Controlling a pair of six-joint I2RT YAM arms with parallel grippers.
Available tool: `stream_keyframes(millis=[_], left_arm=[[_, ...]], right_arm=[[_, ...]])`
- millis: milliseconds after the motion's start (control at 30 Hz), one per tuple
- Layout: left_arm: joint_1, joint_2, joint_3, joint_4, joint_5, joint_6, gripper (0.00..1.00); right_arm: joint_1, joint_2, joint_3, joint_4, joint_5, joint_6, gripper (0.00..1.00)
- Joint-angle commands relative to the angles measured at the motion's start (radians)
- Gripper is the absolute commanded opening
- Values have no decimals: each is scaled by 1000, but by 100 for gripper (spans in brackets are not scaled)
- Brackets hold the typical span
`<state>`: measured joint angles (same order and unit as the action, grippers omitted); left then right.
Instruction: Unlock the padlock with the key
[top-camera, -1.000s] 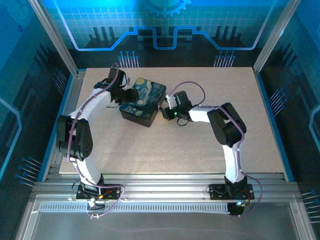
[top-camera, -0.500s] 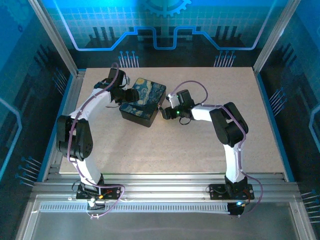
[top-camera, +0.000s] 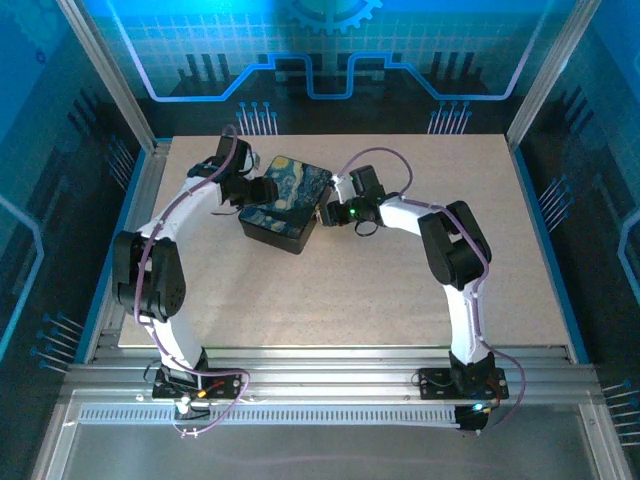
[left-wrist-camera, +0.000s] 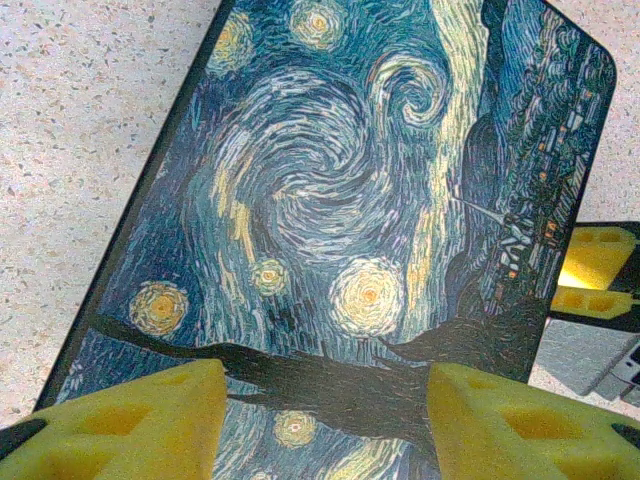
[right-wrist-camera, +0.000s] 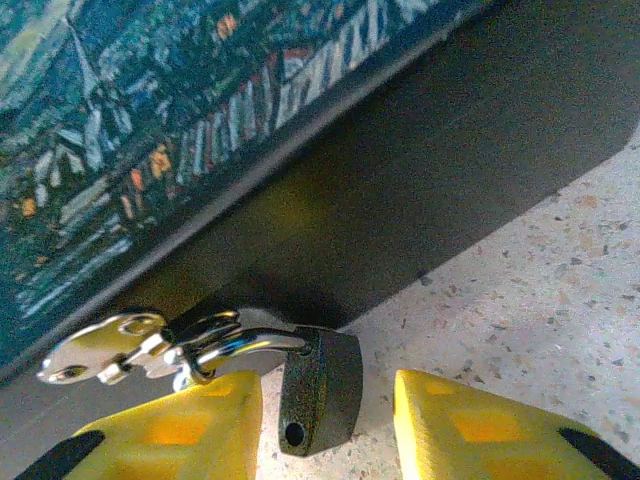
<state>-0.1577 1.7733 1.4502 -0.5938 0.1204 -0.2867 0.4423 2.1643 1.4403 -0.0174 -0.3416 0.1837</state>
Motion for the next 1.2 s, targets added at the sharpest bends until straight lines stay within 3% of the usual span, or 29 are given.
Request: stream_keyframes(millis=[0,333,667,1167], left_arm=[[10,-39,-2,6,-10,13,56],[12,-39,-8,18,-1,6,56],[12,-45,-14,6,-27,23,56],[-57,20,-20,1,-152,77,56]], right_arm=[[13,33,20,-57,-6,3,40],[31,58,44,-92,52,5,36],[27,3,-47,48,-1,39,8],[-66,-114,-172,219,-318,242,2]])
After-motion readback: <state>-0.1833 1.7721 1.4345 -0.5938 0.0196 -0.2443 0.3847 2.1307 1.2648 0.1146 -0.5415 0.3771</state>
